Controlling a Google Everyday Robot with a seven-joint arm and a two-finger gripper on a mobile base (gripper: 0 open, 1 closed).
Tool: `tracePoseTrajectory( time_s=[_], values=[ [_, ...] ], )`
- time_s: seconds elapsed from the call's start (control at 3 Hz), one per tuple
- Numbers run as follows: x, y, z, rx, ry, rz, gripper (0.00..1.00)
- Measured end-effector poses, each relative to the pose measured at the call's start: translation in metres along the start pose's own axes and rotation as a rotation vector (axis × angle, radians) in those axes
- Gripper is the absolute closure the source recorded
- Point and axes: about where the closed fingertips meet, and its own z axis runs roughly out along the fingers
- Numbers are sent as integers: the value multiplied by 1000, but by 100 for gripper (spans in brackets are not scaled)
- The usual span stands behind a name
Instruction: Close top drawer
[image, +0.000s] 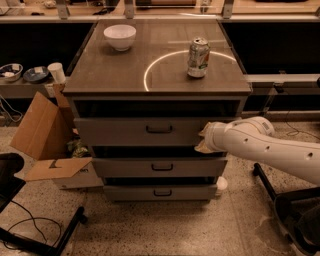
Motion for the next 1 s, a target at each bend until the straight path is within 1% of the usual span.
tracePoseTrajectory(
  time_s=[0.33, 0.67, 1.0],
  values=[
    [7, 9, -24, -26, 53, -58, 67],
    [17, 25, -84, -87, 152, -163, 89],
    [11, 41, -185, -173, 279, -301, 100]
  ],
)
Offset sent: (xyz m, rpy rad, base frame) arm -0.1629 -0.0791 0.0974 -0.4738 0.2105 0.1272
